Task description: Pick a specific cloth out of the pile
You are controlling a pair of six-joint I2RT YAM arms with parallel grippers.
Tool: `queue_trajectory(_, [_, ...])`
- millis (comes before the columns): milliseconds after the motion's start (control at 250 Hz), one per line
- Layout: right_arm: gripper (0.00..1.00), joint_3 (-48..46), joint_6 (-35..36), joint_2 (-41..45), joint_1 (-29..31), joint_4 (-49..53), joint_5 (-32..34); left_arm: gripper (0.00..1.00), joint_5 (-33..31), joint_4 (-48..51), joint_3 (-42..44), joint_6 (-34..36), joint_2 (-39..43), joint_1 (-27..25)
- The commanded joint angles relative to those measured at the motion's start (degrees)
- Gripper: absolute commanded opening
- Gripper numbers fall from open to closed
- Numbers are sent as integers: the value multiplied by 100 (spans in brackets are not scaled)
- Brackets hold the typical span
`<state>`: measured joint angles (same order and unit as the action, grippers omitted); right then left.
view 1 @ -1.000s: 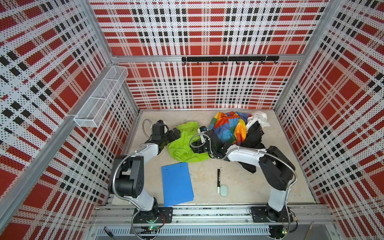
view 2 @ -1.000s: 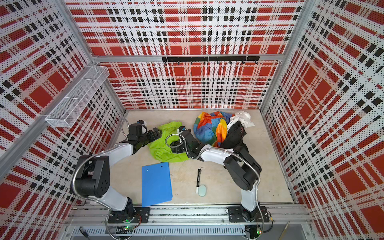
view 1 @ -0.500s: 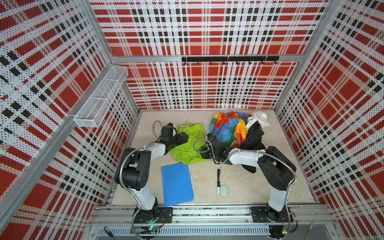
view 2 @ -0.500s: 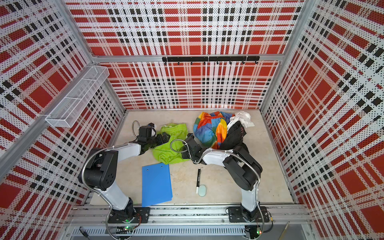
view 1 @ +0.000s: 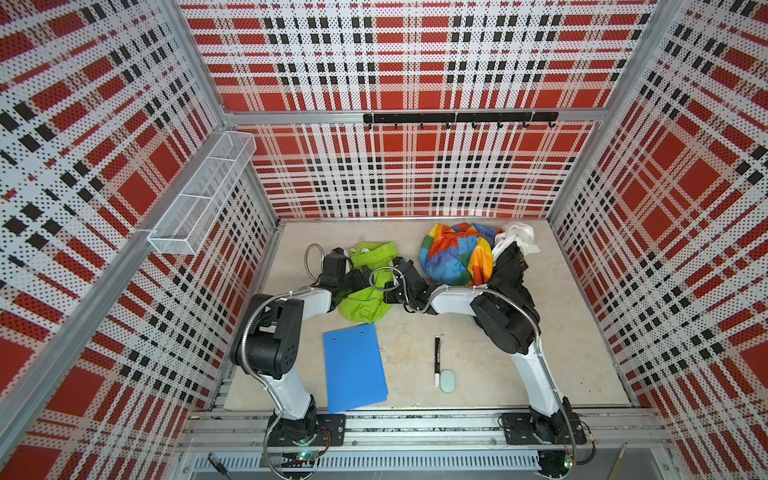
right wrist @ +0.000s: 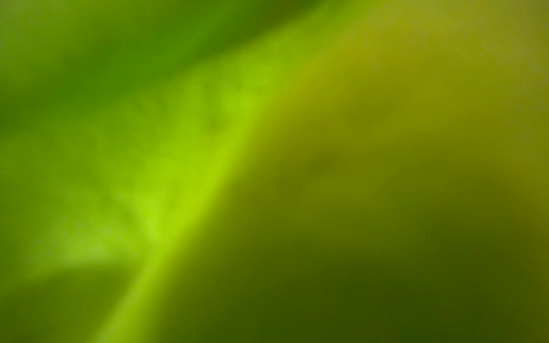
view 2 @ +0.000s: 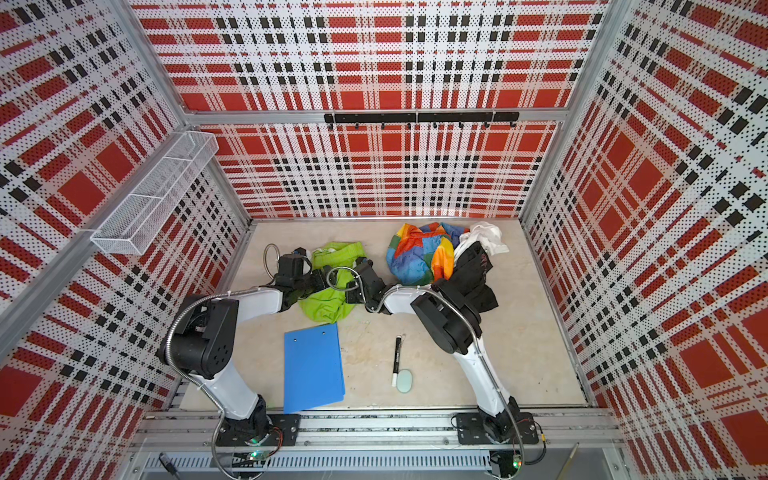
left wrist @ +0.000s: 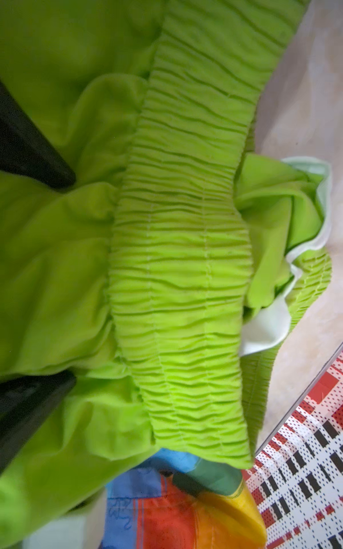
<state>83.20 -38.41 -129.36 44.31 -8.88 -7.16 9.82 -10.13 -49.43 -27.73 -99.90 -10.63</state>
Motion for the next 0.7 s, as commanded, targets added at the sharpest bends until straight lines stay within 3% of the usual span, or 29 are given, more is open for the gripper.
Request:
queue_trajectory(0, [28, 455, -114, -164, -81, -787, -607, 99, -28, 28, 47, 26, -47, -83])
queue_trajectory(92, [32, 352, -1, 119, -86, -547, -383, 99, -76, 26, 30, 51, -57, -44])
queue_trajectory(216, [54, -448, -40, 976, -171, -396, 162, 99, -83, -105, 158, -28, 5, 49])
queue_trajectory(284, [61, -812, -85, 1344, -277, -407, 155, 99, -43, -164, 202, -72, -3, 92])
queue_trajectory(540, [68, -1521, -230, 2251, -376, -915, -109, 99, 38, -270, 266, -130, 269, 139])
queue_trajectory(692, [77, -983, -262, 1945, -319, -696, -208, 99, 17, -270, 336, -141, 408, 123])
